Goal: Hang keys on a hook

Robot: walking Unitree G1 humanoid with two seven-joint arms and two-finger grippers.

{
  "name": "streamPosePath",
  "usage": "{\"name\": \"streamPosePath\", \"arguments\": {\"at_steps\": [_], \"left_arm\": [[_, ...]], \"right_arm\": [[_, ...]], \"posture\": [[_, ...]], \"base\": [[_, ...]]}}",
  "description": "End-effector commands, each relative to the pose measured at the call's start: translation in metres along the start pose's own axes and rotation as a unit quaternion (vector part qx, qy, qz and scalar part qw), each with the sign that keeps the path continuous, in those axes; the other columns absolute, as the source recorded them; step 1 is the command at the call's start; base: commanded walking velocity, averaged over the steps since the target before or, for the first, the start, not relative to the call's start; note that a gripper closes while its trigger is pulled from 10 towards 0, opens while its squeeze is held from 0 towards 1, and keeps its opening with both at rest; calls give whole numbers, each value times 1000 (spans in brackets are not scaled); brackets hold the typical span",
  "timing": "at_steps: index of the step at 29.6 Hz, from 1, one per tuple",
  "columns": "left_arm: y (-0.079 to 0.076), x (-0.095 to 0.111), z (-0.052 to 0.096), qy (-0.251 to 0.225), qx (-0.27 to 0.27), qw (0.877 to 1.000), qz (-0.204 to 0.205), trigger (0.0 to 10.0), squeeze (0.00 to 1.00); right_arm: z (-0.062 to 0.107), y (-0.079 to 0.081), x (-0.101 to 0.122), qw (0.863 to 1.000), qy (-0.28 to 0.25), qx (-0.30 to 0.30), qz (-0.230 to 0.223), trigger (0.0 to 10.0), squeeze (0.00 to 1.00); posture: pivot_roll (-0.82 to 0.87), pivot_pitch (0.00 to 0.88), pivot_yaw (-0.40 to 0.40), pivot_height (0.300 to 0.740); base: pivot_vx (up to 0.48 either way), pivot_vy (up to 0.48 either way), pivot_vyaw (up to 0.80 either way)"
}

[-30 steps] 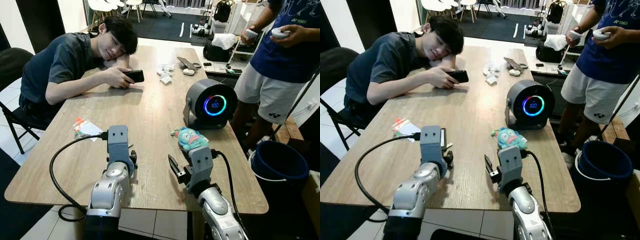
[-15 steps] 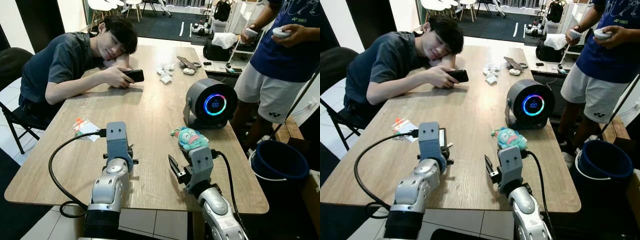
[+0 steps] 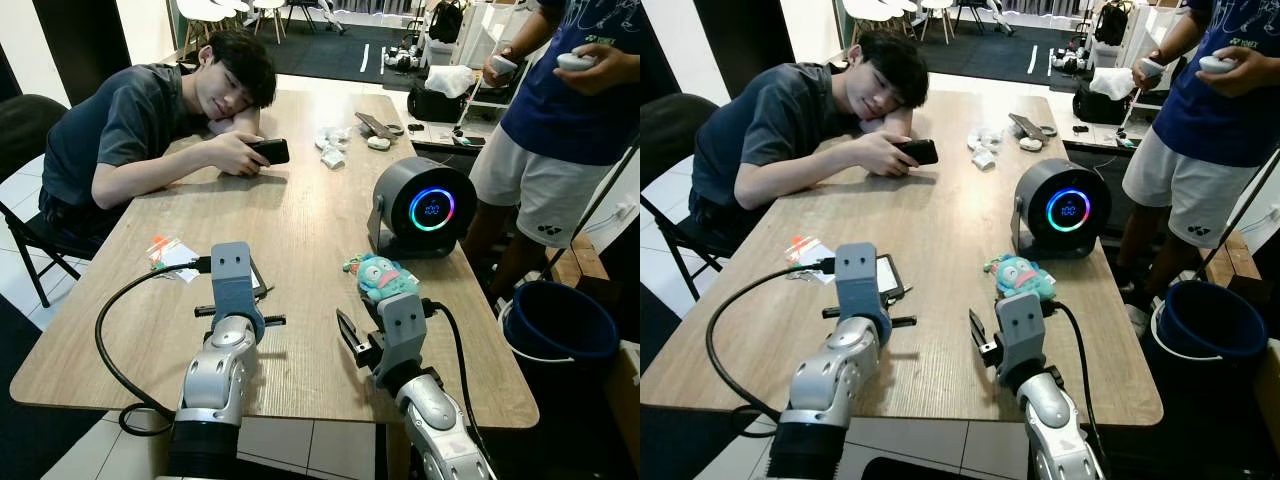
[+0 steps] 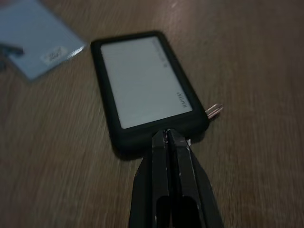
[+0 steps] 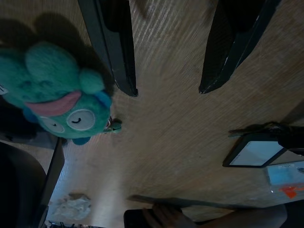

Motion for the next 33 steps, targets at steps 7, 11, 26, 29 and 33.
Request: {"name": "streamPosePath", "arguments": {"at_steps": [7, 11, 26, 29, 33], "left_arm": [[8, 60, 32, -160, -73, 983, -62, 10000, 0], [38, 98, 48, -219, -56, 974, -5, 10000, 0], [71, 22, 74, -87, -28, 984, -150, 10000, 878], [66, 19, 82, -82, -46, 986, -139, 10000, 1000], [54, 15, 89, -76, -74, 985, -134, 10000, 1000]], "right_arm": [[3, -5, -2, 1000, 6, -8, 3, 10000, 0], [-1, -6, 4, 1000, -7, -8, 6, 10000, 0], [-1, -6, 2, 1000, -5, -8, 8, 10000, 0], [0, -7, 1, 1000, -3, -9, 7, 10000, 0], [1, -5, -2, 1000, 3, -6, 6, 10000, 0]], "posture": [[111, 184, -26, 740], [118, 176, -24, 740], [131, 159, -25, 740], [138, 162, -27, 740], [146, 166, -30, 740]], "base": [[0, 0, 0], [0, 0, 0], [0, 0, 0], [0, 0, 0], [0, 0, 0]]}}
Point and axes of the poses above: a point about 5 cm out from each wrist's last joint towards the gripper, its own z axis pointing back from the gripper into the wrist, its own x axis along the axis of the wrist's last joint, y = z × x, the point moved 4 cm from there along -z, pointing out of the wrist towards the gripper, and after that the axes turned 1 degree about -z, right-handed, at the moved point
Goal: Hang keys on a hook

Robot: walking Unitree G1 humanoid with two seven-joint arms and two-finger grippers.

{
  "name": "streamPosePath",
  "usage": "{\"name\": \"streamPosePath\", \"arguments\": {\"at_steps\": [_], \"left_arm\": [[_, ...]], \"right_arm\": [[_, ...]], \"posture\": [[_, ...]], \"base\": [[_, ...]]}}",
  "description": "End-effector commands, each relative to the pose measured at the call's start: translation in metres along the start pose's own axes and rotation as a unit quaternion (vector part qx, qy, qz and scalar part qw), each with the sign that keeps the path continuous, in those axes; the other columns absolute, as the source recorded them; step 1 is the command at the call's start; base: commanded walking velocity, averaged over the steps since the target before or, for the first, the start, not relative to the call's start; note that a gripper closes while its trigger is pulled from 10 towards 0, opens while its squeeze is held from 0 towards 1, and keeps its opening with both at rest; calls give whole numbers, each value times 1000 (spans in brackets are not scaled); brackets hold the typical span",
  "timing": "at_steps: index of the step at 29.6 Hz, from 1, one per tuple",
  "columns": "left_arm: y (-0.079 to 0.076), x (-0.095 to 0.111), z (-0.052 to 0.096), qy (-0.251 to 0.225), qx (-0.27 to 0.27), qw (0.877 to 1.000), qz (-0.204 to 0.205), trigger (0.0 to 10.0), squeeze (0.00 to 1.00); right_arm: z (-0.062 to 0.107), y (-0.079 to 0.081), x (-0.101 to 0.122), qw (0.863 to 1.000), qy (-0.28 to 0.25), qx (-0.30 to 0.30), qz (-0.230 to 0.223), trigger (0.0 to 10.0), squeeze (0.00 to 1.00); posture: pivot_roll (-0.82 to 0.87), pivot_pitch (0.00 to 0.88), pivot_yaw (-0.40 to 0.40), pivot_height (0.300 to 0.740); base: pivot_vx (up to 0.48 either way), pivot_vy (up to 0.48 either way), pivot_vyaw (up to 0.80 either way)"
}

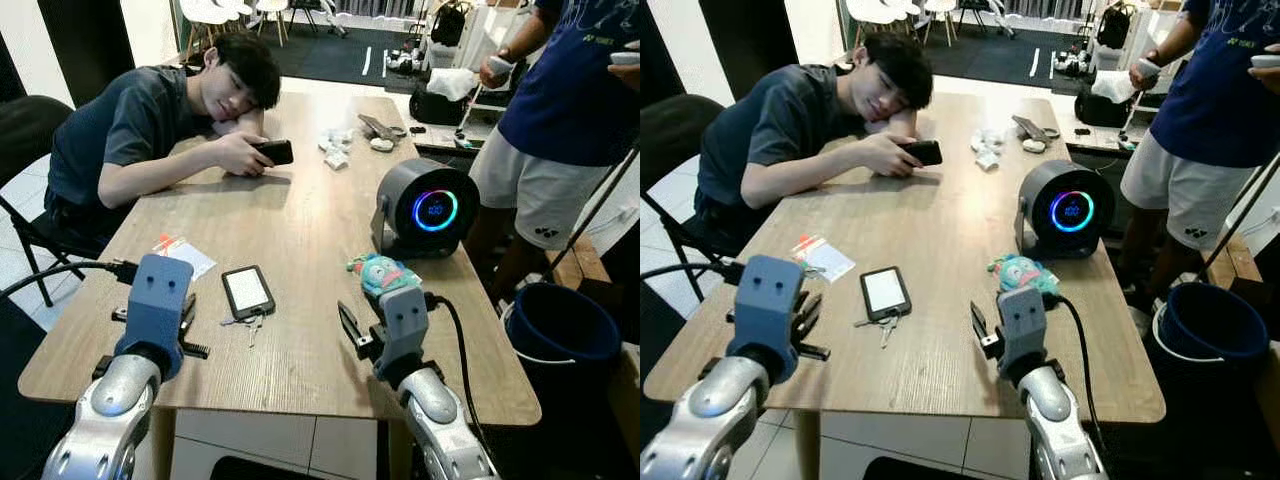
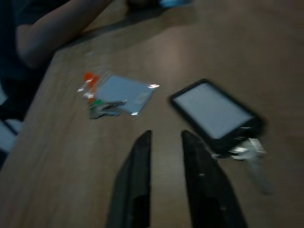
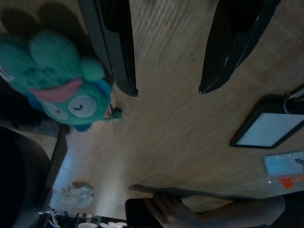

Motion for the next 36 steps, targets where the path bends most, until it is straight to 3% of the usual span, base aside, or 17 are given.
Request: {"name": "streamPosePath", "arguments": {"at_steps": [1, 2, 12, 13, 20, 28, 33, 36], "left_arm": [[-15, -4, 3, 12, -25, 1000, 10, 10000, 1000], [-25, -5, 2, 15, -34, 999, 10, 10000, 1000], [-63, -17, -23, 40, -37, 998, 23, 10000, 988], [-67, -20, -28, 47, -31, 998, 22, 10000, 0], [-92, -42, -50, 92, -20, 995, 15, 10000, 0], [-115, -54, -52, 118, -19, 993, 24, 10000, 0], [-118, -57, -58, 124, 4, 992, 33, 10000, 0], [-109, -61, -62, 129, 26, 991, 28, 10000, 0]], "right_arm": [[3, 0, -9, 1000, 15, 2, -1, 10000, 0], [2, 2, -9, 1000, 15, 5, -2, 10000, 0], [2, 8, -11, 1000, 18, 16, -6, 10000, 0], [2, 9, -11, 1000, 20, 17, -7, 10000, 0], [4, 13, -13, 999, 22, 21, -9, 10000, 0], [9, 11, -15, 999, 26, 16, -8, 10000, 0], [9, 12, -16, 999, 28, 16, -8, 10000, 0], [9, 12, -16, 999, 28, 16, -8, 10000, 0]], "posture": [[148, 168, -31, 740], [150, 169, -34, 740], [158, 191, -46, 740], [160, 198, -46, 740], [139, 212, -37, 740], [130, 225, -31, 740], [128, 232, -31, 740], [129, 232, -30, 740]], "base": [[0, 0, 0], [0, 0, 0], [0, 0, 0], [0, 0, 0], [0, 0, 0], [0, 0, 0], [0, 0, 0], [0, 0, 0]]}}
Point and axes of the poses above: a point about 5 cm out from each wrist's last joint towards the gripper, its own z axis pointing back from the gripper into the wrist, its own x axis along the axis of the wrist's last joint, y = z × x, the point moved 4 cm from there along -z, pointing out of the wrist towards the gripper, and after that the axes turned 1 degree about -z, right-handed, at the moved point
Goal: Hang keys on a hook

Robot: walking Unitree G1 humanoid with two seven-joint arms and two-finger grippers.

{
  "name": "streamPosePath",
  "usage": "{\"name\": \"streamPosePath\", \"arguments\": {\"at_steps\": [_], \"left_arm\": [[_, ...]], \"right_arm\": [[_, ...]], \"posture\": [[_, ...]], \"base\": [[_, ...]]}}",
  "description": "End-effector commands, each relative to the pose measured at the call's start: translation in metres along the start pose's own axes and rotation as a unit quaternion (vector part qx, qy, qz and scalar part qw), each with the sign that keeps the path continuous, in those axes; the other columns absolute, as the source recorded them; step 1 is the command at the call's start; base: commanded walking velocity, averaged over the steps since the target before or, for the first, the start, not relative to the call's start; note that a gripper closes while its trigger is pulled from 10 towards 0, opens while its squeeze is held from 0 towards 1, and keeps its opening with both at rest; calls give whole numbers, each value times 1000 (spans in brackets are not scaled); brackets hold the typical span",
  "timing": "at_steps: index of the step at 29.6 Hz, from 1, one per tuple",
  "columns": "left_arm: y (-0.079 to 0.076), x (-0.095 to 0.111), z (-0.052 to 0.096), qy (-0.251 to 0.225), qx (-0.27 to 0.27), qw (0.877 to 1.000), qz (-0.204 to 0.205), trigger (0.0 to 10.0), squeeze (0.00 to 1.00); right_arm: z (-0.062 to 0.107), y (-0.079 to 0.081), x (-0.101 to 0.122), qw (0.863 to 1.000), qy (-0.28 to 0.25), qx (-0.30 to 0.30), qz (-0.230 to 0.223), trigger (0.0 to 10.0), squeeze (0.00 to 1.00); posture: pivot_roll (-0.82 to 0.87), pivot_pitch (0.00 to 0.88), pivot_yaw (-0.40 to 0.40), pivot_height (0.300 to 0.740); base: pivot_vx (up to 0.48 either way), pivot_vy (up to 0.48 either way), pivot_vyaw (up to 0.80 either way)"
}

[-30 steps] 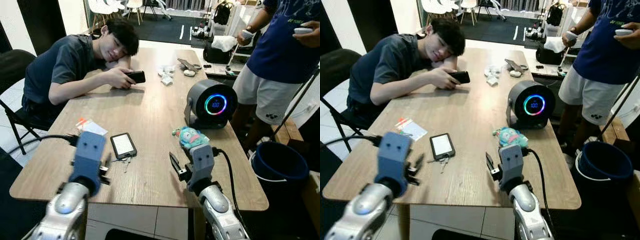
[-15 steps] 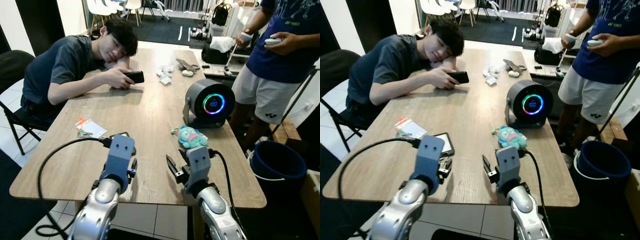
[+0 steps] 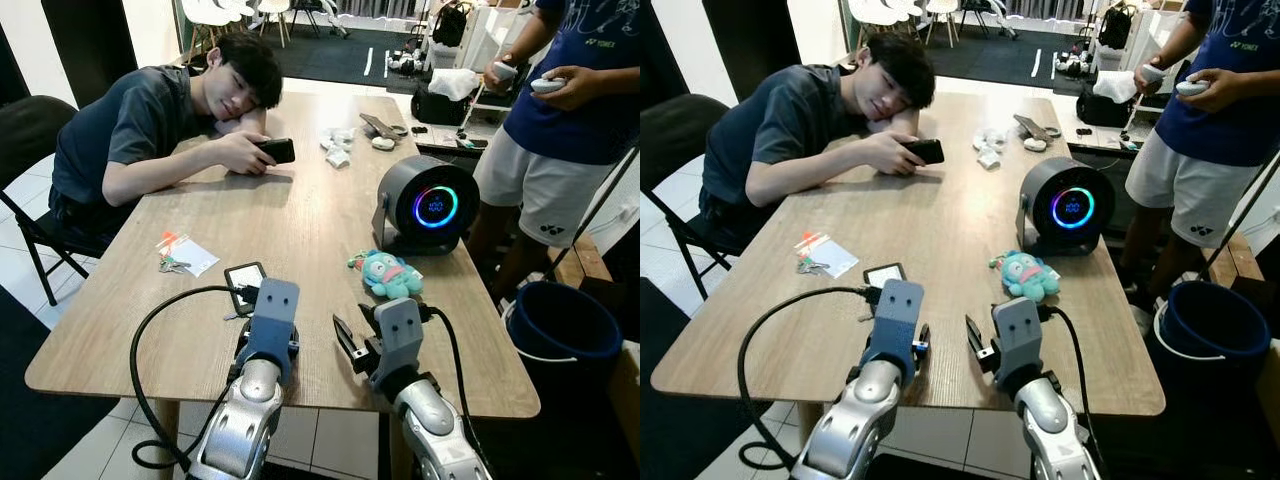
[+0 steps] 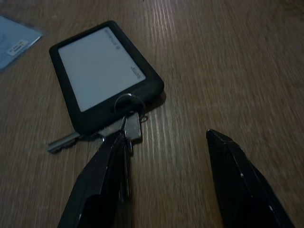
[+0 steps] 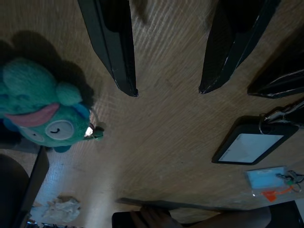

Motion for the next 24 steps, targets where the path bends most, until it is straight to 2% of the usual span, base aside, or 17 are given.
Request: {"name": "streamPosePath", "arguments": {"at_steps": [1, 3, 4, 7, 9, 10, 12, 13, 14, 15, 17, 18, 20, 24], "left_arm": [[8, -23, -3, 47, 24, 999, -4, 9765, 0], [12, -26, -4, 52, 32, 998, -4, 9765, 0], [19, -29, -6, 57, 46, 997, -4, 9255, 0], [42, -35, -10, 69, 82, 994, 2, 9765, 0], [53, -36, -11, 68, 97, 993, 4, 9765, 0], [65, -39, -10, 72, 110, 991, 6, 9059, 0], [80, -44, -9, 79, 127, 989, 8, 8902, 0], [80, -44, -9, 79, 127, 989, 8, 8902, 0], [91, -50, -5, 87, 132, 987, 5, 6157, 0], [99, -56, 0, 95, 135, 986, 2, 3922, 0], [104, -60, 4, 100, 138, 985, -1, 3922, 0], [107, -64, 8, 104, 139, 985, -5, 1882, 0], [108, -70, 14, 111, 138, 984, -9, 0, 0], [98, -79, 18, 121, 119, 985, -10, 0, 0]], "right_arm": [[2, 2, -4, 1000, 9, 1, 1, 10000, 0], [2, 2, -4, 1000, 9, 1, 1, 10000, 0], [2, 2, -4, 1000, 9, 0, 1, 10000, 0], [2, 2, -4, 1000, 8, -1, 1, 10000, 0], [2, 2, -3, 1000, 8, -2, 1, 10000, 0], [2, 1, -3, 1000, 7, -3, 1, 10000, 0], [3, 0, -3, 1000, 7, -4, 1, 10000, 0], [3, 0, -3, 1000, 7, -4, 1, 10000, 0], [3, -1, -3, 1000, 7, -5, 1, 10000, 0], [4, -1, -3, 1000, 8, -6, 1, 10000, 0], [4, -1, -3, 1000, 8, -7, 1, 10000, 0], [4, -2, -3, 1000, 8, -7, 1, 10000, 0], [3, -3, -3, 1000, 7, -7, 2, 10000, 0], [1, -2, -2, 1000, 6, -5, 2, 10000, 0]], "posture": [[129, 231, -29, 740], [130, 230, -29, 740], [130, 229, -28, 740], [127, 228, -25, 740], [127, 228, -25, 740], [128, 228, -24, 740], [128, 227, -22, 740], [128, 227, -22, 740], [130, 227, -22, 740], [130, 226, -22, 740], [130, 227, -23, 740], [131, 225, -24, 740], [134, 224, -28, 740], [135, 222, -33, 740]], "base": [[0, 0, 0], [0, 0, 0], [0, 0, 0], [0, 0, 0], [0, 0, 0], [0, 0, 0], [0, 0, 0], [0, 0, 0], [0, 0, 0], [0, 0, 0], [0, 0, 0], [0, 0, 0], [0, 0, 0], [0, 0, 0]]}}
Point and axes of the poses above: a point about 5 cm out from each wrist's last joint towards the gripper, its own z axis pointing back from the gripper into the wrist, its own x axis along the axis of the wrist's last joint, y = z × x, the point moved 4 cm from there along -z, pointing out of the wrist towards the gripper, and after that the axes turned 1 degree about -z, right-handed, at the moved point
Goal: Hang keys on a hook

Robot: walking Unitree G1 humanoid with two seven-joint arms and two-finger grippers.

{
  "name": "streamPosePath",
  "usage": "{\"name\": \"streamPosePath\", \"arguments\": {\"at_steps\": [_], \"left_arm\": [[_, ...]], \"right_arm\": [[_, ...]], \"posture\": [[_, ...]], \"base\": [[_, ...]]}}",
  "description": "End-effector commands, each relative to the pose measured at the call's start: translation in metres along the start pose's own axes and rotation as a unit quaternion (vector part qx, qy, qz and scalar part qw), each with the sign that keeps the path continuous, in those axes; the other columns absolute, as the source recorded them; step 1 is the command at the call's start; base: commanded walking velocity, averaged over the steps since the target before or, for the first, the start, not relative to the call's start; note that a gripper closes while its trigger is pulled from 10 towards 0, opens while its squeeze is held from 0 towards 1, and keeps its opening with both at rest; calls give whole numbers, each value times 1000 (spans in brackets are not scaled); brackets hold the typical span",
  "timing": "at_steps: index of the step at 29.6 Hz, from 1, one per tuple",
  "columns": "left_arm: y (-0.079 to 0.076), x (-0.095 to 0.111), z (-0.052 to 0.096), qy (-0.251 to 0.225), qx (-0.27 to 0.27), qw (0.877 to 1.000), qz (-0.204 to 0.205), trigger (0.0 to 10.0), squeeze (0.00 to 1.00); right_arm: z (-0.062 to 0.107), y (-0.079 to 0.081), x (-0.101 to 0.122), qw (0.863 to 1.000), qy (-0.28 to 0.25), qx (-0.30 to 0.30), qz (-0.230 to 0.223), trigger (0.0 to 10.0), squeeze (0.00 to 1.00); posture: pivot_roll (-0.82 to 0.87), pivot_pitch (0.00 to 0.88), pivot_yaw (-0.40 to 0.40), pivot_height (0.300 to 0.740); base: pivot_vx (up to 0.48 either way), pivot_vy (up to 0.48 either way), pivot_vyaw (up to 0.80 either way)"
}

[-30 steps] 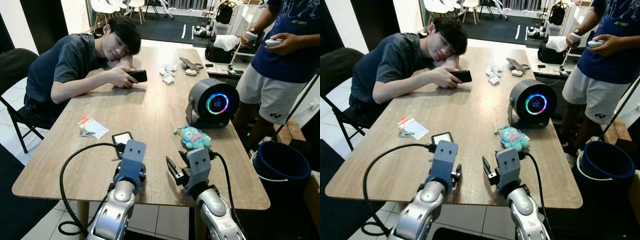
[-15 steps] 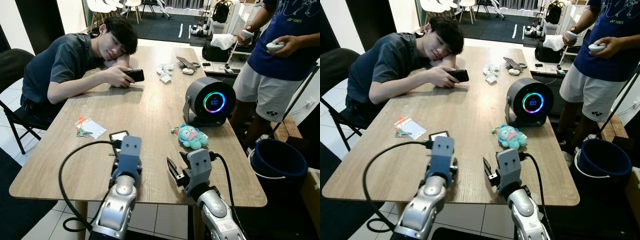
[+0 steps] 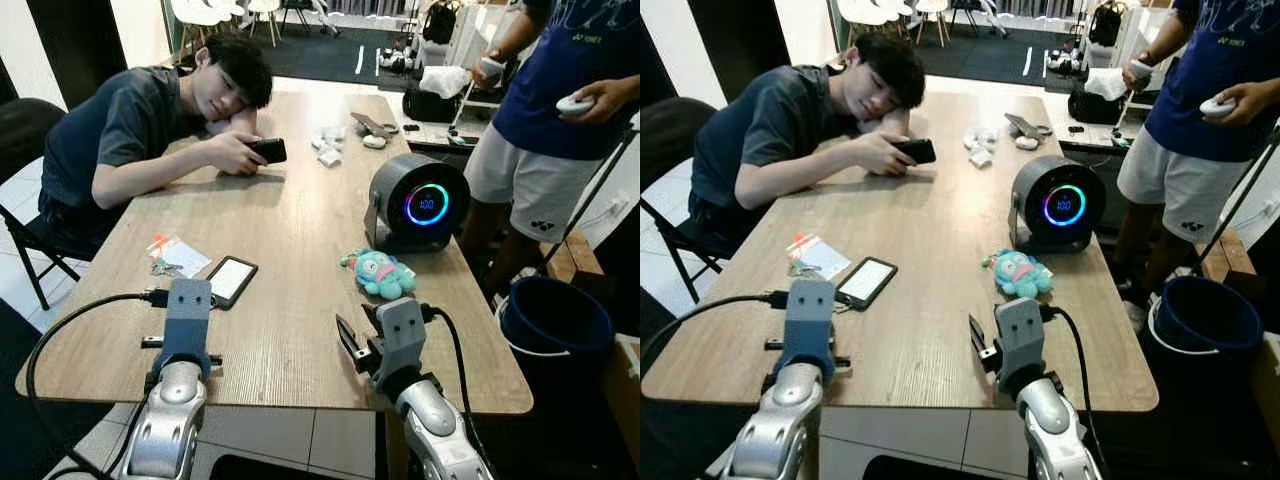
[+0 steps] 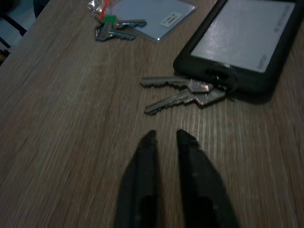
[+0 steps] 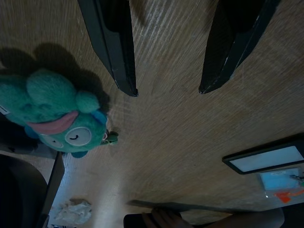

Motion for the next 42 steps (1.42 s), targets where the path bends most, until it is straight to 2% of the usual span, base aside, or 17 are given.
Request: {"name": "streamPosePath", "arguments": {"at_steps": [1, 4, 5, 6, 10, 11, 12, 15, 18, 21, 22, 26, 31, 35, 39, 40, 42], "left_arm": [[-5, -45, 5, 89, -15, 996, -23, 0, 0], [-14, -43, 6, 85, -38, 995, -19, 471, 0], [-20, -37, 6, 73, -54, 996, -12, 6196, 0], [-25, -30, 7, 61, -69, 996, -5, 10000, 0], [-32, -12, 7, 34, -91, 995, 14, 10000, 0], [-40, 13, 6, 5, -113, 993, 35, 10000, 0], [-45, 25, 6, -8, -124, 991, 42, 10000, 1000], [-48, 32, 7, -15, -131, 990, 46, 10000, 1000], [-70, 57, 10, -41, -153, 986, 56, 10000, 1000], [-83, 68, 14, -50, -166, 983, 64, 10000, 1000], [-88, 70, 14, -50, -165, 983, 65, 10000, 0], [-93, 69, 9, -40, -149, 986, 59, 10000, 0], [-88, 66, 2, -32, -128, 990, 58, 10000, 0], [-62, 73, -14, -33, -82, 993, 74, 10000, 0], [-34, 80, -13, -45, -71, 993, 85, 10000, 0], [-34, 80, -13, -45, -71, 993, 85, 10000, 0], [-14, 79, -8, -47, -59, 993, 92, 10000, 0]], "right_arm": [[0, 1, -2, 1000, 6, 3, 0, 10000, 0], [-1, 1, -2, 1000, 6, 4, 1, 10000, 0], [-2, 1, -1, 1000, 5, 5, 1, 10000, 0], [-2, 1, -1, 1000, 5, 5, 2, 10000, 0], [-2, 0, 0, 1000, 4, 5, 2, 10000, 0], [-1, 0, 0, 1000, 4, 4, 3, 10000, 0], [-1, 0, 0, 1000, 5, 4, 3, 10000, 0], [-1, -1, -1, 1000, 5, 4, 4, 10000, 0], [-1, 1, -1, 1000, 6, 4, 2, 10000, 0], [-1, 2, -2, 1000, 6, 5, 1, 10000, 0], [-1, 3, -2, 1000, 6, 5, 0, 10000, 0], [-1, 3, -2, 1000, 6, 5, 0, 10000, 0], [-1, 3, -2, 1000, 5, 4, 0, 10000, 0], [0, 2, -1, 1000, 4, 1, 1, 10000, 0], [2, -1, -1, 1000, 3, -5, 3, 10000, 0], [2, -1, -1, 1000, 3, -5, 3, 10000, 0], [4, -4, -2, 1000, 5, -9, 5, 10000, 0]], "posture": [[135, 222, -33, 740], [133, 221, -35, 740], [130, 221, -36, 740], [129, 221, -36, 740], [124, 220, -38, 740], [124, 221, -38, 740], [122, 221, -37, 740], [123, 222, -37, 740], [125, 225, -34, 740], [126, 224, -31, 740], [125, 224, -30, 740], [124, 222, -26, 740], [120, 218, -23, 740], [110, 213, -16, 740], [102, 208, -10, 740], [102, 208, -10, 740], [106, 206, -11, 740]], "base": [[0, 0, 0], [0, 0, 0], [0, 0, 0], [0, 0, 0], [0, 0, 0], [0, 0, 0], [0, 0, 0], [0, 0, 0], [0, 0, 0], [0, 0, 0], [0, 0, 0], [0, 0, 0], [0, 0, 0], [0, 0, 0], [0, 0, 0], [0, 0, 0], [0, 0, 0]]}}
Point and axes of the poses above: a point about 5 cm out from each wrist's last joint towards the gripper, its own z axis pointing back from the gripper into the wrist, its own x axis along the axis of the wrist's last joint, y = z × x, the point moved 4 cm from there along -z, pointing out of the wrist towards the gripper, and after that the axes turned 1 degree about -z, right-handed, at the moved point
